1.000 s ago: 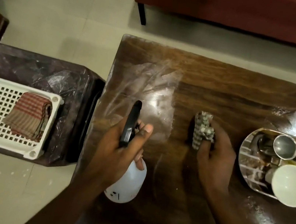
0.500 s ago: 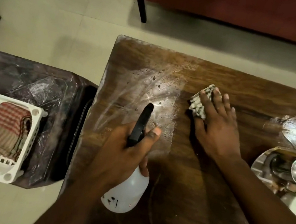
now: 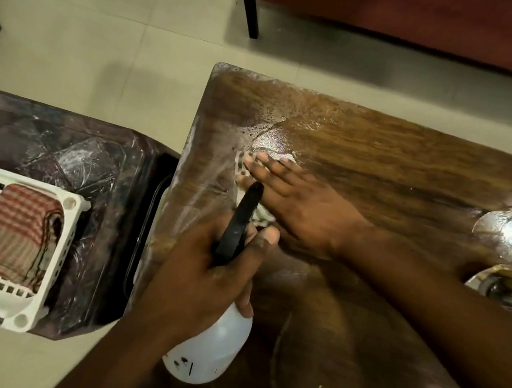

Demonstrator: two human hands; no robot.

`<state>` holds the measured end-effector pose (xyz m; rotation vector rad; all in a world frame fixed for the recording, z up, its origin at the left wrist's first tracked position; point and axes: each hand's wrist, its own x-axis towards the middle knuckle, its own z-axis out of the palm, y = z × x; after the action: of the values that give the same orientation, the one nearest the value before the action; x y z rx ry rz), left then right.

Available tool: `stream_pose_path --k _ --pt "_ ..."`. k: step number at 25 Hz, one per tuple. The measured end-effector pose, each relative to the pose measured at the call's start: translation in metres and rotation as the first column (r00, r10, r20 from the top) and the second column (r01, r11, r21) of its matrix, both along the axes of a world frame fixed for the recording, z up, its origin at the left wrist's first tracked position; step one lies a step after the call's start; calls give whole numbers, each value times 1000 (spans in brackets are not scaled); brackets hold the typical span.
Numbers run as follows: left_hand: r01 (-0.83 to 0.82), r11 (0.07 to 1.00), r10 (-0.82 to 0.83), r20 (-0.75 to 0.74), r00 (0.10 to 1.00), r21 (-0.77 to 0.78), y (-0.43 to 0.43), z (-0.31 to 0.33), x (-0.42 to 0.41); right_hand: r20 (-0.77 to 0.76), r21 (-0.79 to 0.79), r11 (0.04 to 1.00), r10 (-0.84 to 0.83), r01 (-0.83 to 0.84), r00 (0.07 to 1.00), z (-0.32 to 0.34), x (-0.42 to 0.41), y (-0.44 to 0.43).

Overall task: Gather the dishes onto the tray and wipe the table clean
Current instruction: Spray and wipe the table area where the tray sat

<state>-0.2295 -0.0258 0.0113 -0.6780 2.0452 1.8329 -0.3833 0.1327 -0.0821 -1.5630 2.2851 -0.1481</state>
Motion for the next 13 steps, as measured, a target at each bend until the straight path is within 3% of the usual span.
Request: stream_pose_path --k 1,2,4,6,7,8,9,10,11,12,13 --pt "-2 1000 2 0 1000 3 -3 -1 2 -21 10 997 71 -71 997 1 -10 12" --pt "-10 1000 10 0 1000 15 -5 -2 3 -51 28 999 23 -22 998 1 -22 24" --pt "-29 999 29 3 1000 20 -11 -2 6 -112 16 935 -351 355 930 -1 -48 37" --pt "-45 999 45 -16 999 18 -16 -3 8 -47 -43 636 -771 770 635 0 -63 21" --pt "-47 999 47 -26 999 19 -18 -2 8 -5 -64 488 -872 870 489 0 -62 0" --pt "-48 999 49 -32 998 17 -19 -3 10 26 -71 420 -906 905 423 1 -57 -24" --pt "-55 998 55 -34 998 18 -21 -3 11 56 -58 444 -893 894 447 3 -49 -48" --pt "-63 998 64 -36 997 21 -23 -4 13 90 -31 551 -829 834 551 6 -38 -69" --pt "-69 997 70 -40 997 24 -25 -5 14 106 -15 718 -691 696 715 8 -25 -86" --pt "-70 997 71 -49 996 22 -27 -7 16 110 -12 876 -477 481 872 9 -12 -95" --pt "-70 997 71 -57 996 18 -30 -9 17 114 -17 976 -212 216 971 11 -5 -96"
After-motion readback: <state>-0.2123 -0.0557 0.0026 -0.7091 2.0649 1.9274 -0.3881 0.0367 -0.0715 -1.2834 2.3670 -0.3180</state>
